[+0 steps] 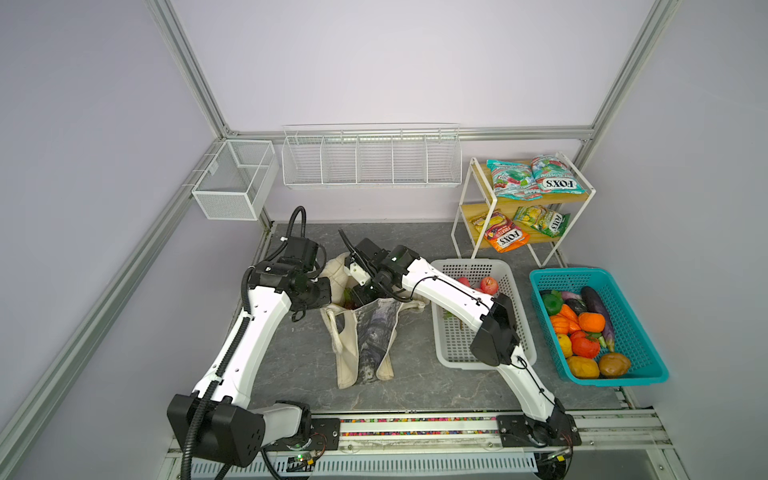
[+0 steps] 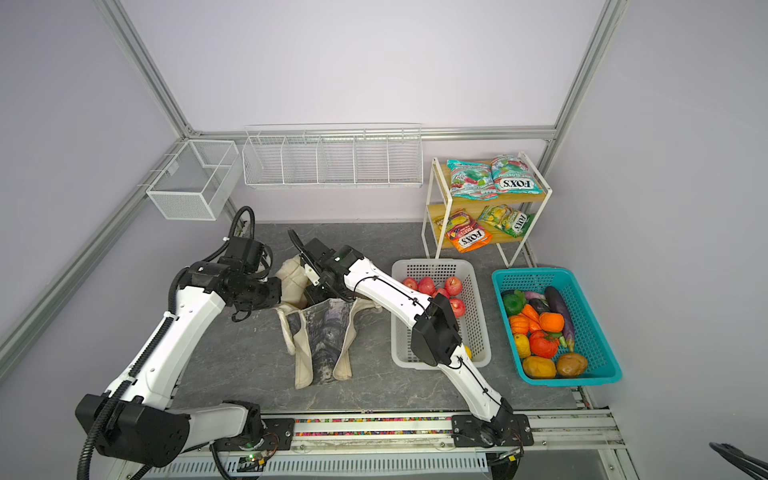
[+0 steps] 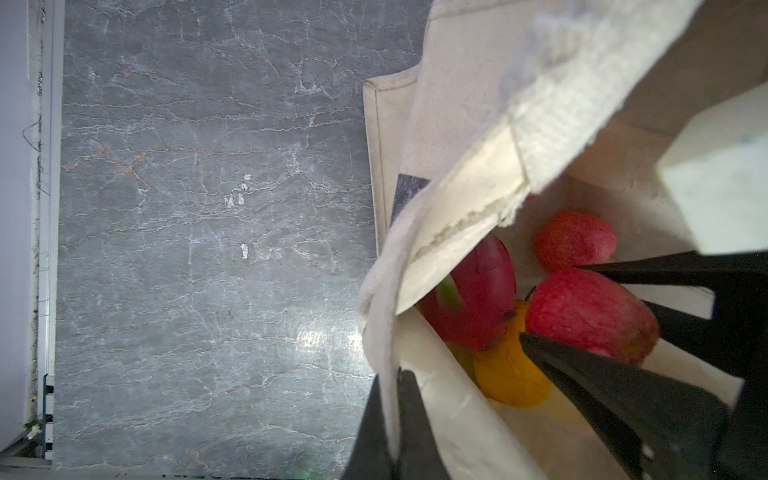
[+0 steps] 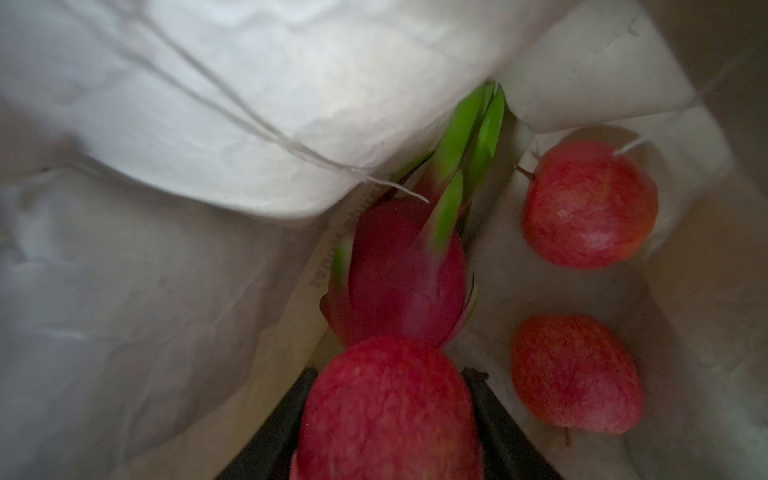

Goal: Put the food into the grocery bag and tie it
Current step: 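Lower the held red apple deep into the bag beside the dragon fruit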

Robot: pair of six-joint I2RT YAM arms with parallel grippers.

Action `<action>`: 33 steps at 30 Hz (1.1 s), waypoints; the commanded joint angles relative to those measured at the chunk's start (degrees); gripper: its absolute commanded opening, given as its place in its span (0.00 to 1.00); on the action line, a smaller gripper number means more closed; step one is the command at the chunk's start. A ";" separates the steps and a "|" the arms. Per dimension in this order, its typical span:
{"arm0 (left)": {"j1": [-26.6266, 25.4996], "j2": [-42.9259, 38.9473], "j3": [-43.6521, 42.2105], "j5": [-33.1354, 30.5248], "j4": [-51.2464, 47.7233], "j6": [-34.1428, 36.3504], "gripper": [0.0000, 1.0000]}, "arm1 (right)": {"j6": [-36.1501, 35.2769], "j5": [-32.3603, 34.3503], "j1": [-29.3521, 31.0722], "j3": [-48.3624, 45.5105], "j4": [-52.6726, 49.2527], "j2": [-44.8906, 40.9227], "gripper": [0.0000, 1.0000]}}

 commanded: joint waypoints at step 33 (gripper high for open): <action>0.23 2.12 3.80 -0.62 -1.01 -0.07 0.00 | -3.61 -0.07 0.98 -12.44 5.57 -2.59 0.82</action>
